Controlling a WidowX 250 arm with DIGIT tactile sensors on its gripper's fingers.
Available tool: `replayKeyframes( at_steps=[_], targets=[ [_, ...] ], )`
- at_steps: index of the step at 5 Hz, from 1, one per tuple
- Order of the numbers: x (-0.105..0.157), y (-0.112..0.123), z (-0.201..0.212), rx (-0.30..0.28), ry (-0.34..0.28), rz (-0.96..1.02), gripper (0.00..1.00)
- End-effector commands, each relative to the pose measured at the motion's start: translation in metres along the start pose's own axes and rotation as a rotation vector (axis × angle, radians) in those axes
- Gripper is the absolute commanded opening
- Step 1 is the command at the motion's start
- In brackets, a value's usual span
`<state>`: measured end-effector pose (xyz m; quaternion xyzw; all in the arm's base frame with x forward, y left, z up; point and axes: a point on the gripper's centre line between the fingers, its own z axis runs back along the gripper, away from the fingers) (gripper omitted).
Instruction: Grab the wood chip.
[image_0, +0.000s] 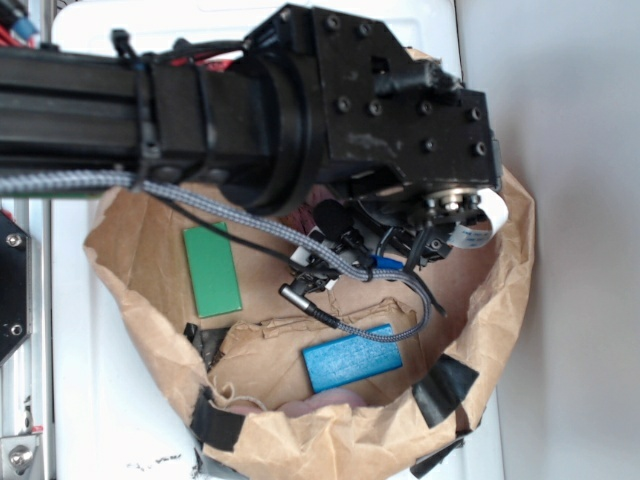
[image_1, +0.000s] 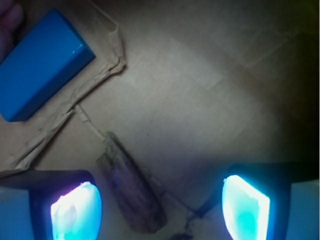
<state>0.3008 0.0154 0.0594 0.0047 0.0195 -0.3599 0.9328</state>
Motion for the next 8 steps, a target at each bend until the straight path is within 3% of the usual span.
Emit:
replayKeyframes(
  at_steps=[1, 3, 4, 6, 7, 8],
  targets=[
    [0.004, 0.016, -0.012, 0.013, -0.059, 0.032, 1.00],
    [-0.012, 0.014, -0.029, 0.047, -0.089, -0.001, 1.00],
    [-0.013, 0.012, -0.027, 0.042, -0.096, 0.019, 0.00],
    [-0.007, 0.008, -0.017, 0.018, -0.109, 0.064, 0.00],
    [-0.010, 0.008, 0.000, -0.015, -0.099, 0.078, 1.00],
    [-0.019, 0.006, 0.022, -0.051, -0.088, 0.076, 1.00]
  ],
)
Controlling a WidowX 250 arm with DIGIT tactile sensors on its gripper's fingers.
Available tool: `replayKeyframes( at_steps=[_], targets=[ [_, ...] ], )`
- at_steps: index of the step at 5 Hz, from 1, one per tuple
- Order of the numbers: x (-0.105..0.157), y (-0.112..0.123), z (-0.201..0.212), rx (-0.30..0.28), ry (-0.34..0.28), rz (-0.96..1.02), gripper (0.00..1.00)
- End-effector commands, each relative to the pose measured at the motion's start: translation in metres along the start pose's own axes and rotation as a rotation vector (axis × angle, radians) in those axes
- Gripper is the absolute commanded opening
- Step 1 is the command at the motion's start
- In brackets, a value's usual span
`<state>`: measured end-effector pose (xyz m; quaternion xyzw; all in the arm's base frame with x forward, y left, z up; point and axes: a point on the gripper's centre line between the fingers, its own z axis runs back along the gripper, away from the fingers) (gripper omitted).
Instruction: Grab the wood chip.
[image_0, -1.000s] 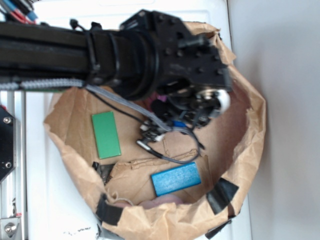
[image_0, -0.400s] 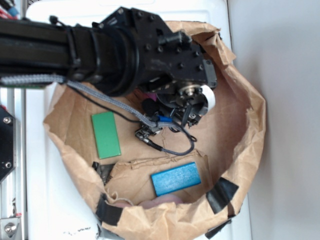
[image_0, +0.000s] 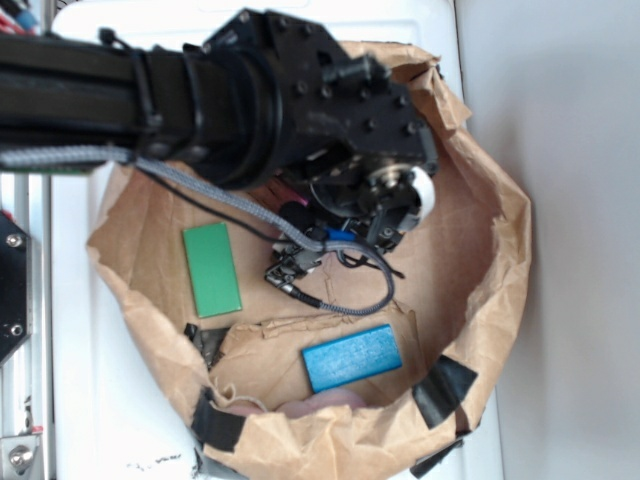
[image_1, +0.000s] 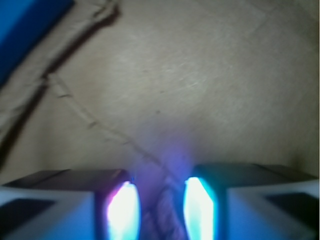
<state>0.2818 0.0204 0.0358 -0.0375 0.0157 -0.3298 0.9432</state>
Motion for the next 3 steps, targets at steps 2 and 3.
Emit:
replayKeyframes(
  at_steps=[2, 3],
  targets=[
    [-0.0126, 0.0179, 0.0623, 0.008, -0.029, -0.001, 1.00],
    [-0.0149, 0.0217, 0.0540, 0.024, -0.020, 0.014, 1.00]
  ],
)
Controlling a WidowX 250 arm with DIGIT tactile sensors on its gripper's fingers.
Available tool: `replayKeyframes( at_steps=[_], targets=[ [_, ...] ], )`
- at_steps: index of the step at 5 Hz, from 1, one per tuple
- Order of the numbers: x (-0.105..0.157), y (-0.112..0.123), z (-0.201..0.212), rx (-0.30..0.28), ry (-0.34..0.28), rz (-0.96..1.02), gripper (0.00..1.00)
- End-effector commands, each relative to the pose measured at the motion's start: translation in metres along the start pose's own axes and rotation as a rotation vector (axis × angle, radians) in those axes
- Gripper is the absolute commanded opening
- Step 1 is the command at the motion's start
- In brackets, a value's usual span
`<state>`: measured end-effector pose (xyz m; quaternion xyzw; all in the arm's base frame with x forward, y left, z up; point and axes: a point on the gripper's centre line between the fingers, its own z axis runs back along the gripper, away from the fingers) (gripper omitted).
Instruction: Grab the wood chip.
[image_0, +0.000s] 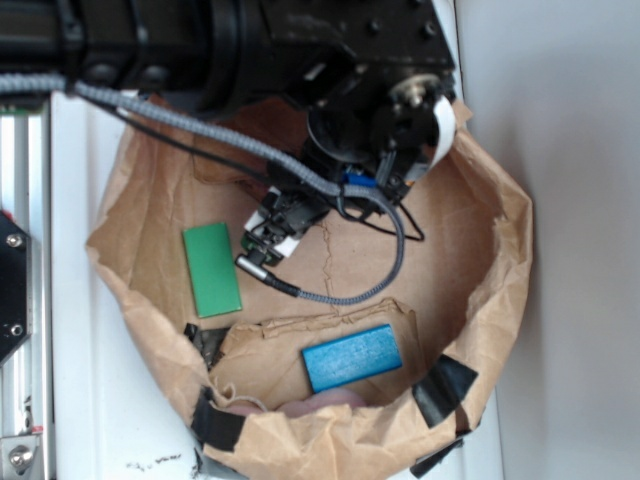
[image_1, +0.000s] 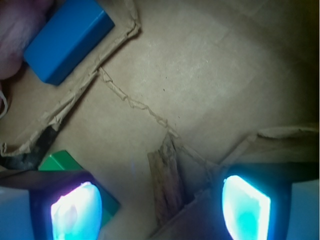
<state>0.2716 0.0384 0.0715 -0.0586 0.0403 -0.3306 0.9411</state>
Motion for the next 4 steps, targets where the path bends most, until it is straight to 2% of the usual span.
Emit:
replayKeyframes(
  at_steps=[1, 4],
  targets=[
    [-0.001, 0.013, 0.007, 0.107, -0.061, 0.009, 1.00],
    [-0.008, 0.003, -0.034, 0.178, -0.095, 0.059, 1.00]
  ],
)
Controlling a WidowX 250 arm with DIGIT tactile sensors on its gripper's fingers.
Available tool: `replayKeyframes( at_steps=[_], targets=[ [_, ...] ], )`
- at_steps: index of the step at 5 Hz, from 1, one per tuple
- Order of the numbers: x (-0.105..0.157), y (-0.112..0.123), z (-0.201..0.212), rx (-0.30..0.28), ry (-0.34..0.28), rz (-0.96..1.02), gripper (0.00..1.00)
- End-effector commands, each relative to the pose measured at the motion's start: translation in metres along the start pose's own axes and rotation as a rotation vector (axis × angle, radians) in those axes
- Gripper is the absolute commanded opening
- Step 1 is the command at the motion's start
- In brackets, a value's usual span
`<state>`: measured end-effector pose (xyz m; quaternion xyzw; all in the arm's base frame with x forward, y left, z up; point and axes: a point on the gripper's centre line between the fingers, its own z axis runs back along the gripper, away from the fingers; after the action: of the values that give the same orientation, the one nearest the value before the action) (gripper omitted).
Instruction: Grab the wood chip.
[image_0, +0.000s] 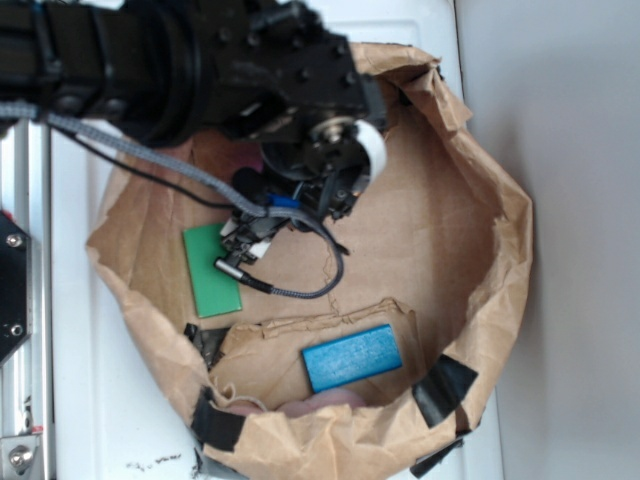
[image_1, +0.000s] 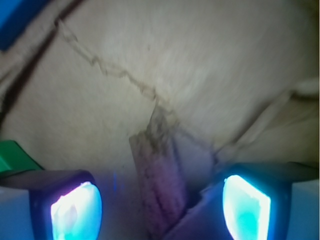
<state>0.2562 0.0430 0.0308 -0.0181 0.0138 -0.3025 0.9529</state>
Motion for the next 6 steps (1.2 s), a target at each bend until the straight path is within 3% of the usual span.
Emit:
replayKeyframes(
  at_steps=[1, 2, 3, 6],
  targets=[
    [0.008, 0.002, -0.001, 0.111, -0.067, 0.005, 1.00],
    [0.017, 0.001, -0.017, 0.169, -0.055, 0.010, 1.00],
    [0.017, 0.000, -0.019, 0.175, -0.056, 0.022, 0.00],
    [0.011, -0.002, 0.012, 0.099, -0.074, -0.008, 0.00]
  ],
)
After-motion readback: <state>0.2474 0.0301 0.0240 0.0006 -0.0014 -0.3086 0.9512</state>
